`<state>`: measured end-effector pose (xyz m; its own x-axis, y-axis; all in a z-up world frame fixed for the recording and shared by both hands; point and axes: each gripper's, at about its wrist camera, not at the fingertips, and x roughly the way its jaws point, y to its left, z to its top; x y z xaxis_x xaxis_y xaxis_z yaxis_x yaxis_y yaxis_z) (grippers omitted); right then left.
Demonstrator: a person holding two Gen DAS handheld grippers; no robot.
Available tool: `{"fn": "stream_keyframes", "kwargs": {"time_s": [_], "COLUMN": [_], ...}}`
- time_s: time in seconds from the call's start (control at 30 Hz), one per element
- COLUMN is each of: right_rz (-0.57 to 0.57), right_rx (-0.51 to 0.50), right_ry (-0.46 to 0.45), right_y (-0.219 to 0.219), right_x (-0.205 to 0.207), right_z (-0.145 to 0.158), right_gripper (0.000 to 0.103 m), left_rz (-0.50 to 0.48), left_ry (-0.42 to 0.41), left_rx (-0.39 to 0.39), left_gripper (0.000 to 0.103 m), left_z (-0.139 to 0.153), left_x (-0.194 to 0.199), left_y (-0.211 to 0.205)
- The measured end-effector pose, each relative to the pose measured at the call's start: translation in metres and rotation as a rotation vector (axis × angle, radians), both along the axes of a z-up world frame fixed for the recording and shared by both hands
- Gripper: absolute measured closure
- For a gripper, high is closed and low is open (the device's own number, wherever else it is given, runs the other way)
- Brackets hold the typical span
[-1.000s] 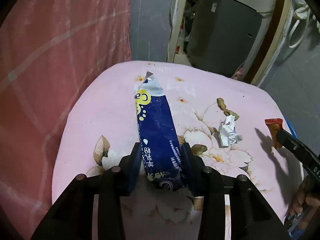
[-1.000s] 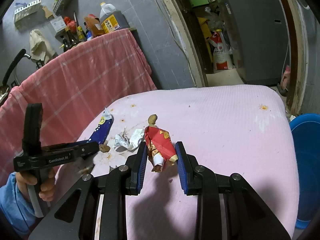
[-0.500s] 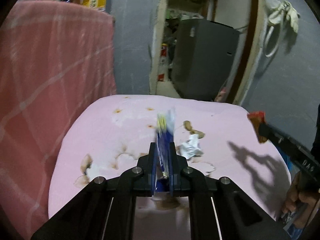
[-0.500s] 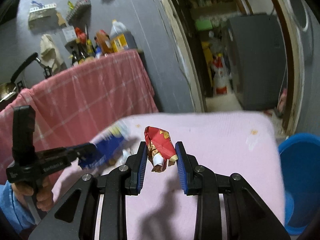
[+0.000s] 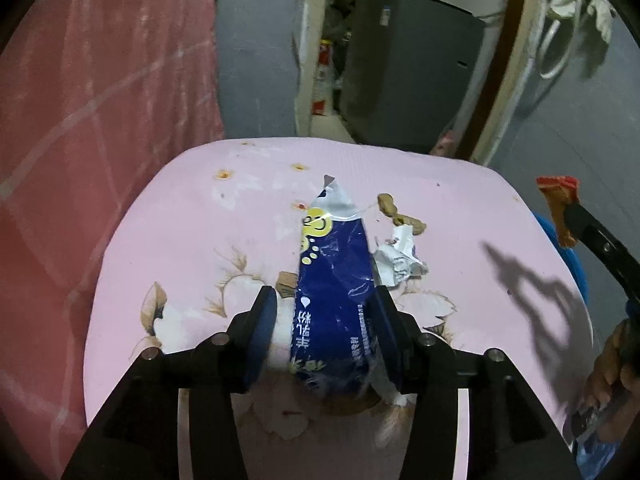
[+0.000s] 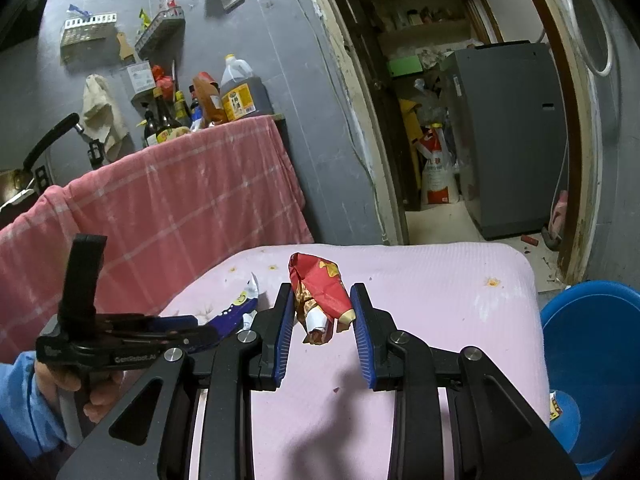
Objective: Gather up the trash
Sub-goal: 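Carry the tube wrapper and red candy wrapper to the blue basin and open both tools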
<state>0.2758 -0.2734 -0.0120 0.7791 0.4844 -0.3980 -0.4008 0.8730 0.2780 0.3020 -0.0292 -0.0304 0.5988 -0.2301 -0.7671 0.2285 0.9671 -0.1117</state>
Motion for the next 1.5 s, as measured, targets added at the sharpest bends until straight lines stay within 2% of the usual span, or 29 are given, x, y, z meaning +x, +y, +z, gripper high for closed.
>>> {"fn": "stream_keyframes", "kwargs": {"time_s": [0.13,0.23,0.33,0.37,0.43,0.47,0.57,0.67,0.83,1.0,1.23,1.37,1.5], "right_rz": [0.0,-0.001,-0.002,-0.002,-0.002,-0.001,0.0,0.0,-0.003,-0.028,-0.114,-0.194,-0.288], "right_rx": [-0.006,-0.008,-0.01,-0.01,-0.01,-0.01,-0.01,-0.011,-0.005,-0.008,0.003,-0.005,0.003], "right_ry": [0.01,0.019,0.024,0.026,0.03,0.032,0.034,0.031,0.011,-0.056,-0.19,-0.256,-0.284], "right_y": [0.002,0.002,0.003,0.003,0.003,0.003,0.003,0.004,0.002,-0.006,-0.033,-0.057,-0.089], "right_x": [0.002,0.003,0.004,0.005,0.005,0.005,0.004,0.005,0.0,-0.012,-0.033,-0.044,-0.05], "right_z": [-0.003,-0.006,-0.007,-0.007,-0.008,-0.009,-0.009,-0.01,-0.009,0.005,0.042,0.059,0.067], "right_gripper": [0.076,0.076,0.076,0.076,0.076,0.076,0.076,0.076,0.076,0.076,0.076,0.076,0.076], "left_rz": [-0.062,-0.072,-0.063,-0.053,-0.046,-0.043,-0.047,-0.047,-0.029,-0.016,-0.039,-0.085,-0.139], "left_ry": [0.048,0.041,0.037,0.034,0.037,0.034,0.02,-0.017,-0.121,-0.248,-0.406,-0.442,-0.465], "left_rx": [0.04,0.06,0.046,0.037,0.026,0.023,0.037,0.053,0.027,-0.015,-0.081,-0.116,-0.139], "left_gripper": [0.058,0.058,0.059,0.067,0.07,0.078,0.078,0.078,0.078,0.078,0.078,0.078,0.078], "left_z": [-0.01,-0.012,-0.013,-0.013,-0.013,-0.013,-0.013,-0.011,0.003,0.03,0.068,0.083,0.094], "left_x": [0.004,0.006,0.008,0.008,0.009,0.009,0.005,-0.006,-0.022,-0.035,-0.047,-0.045,-0.043], "left_y": [-0.009,-0.013,-0.013,-0.012,-0.011,-0.01,-0.011,-0.014,-0.015,-0.023,-0.059,-0.089,-0.121]}}
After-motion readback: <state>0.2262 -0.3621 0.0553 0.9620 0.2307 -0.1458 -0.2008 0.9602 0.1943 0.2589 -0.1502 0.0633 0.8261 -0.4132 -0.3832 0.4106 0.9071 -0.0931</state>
